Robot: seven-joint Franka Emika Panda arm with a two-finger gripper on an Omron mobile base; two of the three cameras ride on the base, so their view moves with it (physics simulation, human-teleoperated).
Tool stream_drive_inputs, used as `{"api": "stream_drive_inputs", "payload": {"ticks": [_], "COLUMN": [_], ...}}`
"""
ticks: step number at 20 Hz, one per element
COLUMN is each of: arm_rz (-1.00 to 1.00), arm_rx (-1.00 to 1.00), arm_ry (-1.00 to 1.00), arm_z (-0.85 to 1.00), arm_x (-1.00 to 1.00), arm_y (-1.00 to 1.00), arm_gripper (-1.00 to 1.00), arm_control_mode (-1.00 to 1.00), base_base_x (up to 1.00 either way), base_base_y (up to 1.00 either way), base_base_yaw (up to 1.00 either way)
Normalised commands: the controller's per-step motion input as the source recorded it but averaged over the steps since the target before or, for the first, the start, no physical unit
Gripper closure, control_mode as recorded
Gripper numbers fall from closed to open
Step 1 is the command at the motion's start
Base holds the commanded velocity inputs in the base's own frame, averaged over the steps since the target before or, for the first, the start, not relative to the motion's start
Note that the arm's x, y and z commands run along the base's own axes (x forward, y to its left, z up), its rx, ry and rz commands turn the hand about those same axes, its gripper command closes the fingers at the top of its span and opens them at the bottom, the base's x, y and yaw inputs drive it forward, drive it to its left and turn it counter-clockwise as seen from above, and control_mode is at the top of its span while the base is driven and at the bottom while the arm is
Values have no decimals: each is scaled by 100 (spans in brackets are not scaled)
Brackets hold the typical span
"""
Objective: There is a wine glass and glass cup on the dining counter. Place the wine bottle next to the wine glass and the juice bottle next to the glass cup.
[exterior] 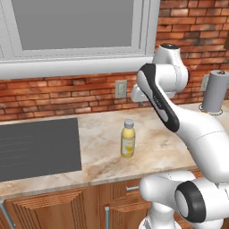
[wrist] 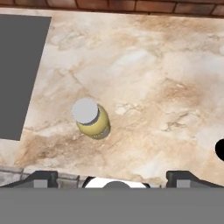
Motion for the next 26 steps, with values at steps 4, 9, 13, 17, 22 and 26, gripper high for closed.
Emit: {"api": "stream_drive_inputs", "payload": {"ticks": [4,9,13,17,22,26], "arm_rz": [0,0,0,0,0,0], "arm_rx": [0,-1,-2,-1,-2,0], "arm_ry": [8,7,7,10,11,11], "arm_z": [-8,-13,-19,-19,-16,-5], "arm_x": [1,4,4,5,10,8], "arm_y": [24,23,18,6,0,0], "arm_gripper": [-100,-100,-100,-100,-100,-100], "arm_control_mode": [-100,-100,-100,-100,-100,-100], "base_base_x": [0,0,0,0,0,0], "base_base_y": [0,0,0,0,0,0], "base_base_yaw": [0,0,0,0,0,0]}}
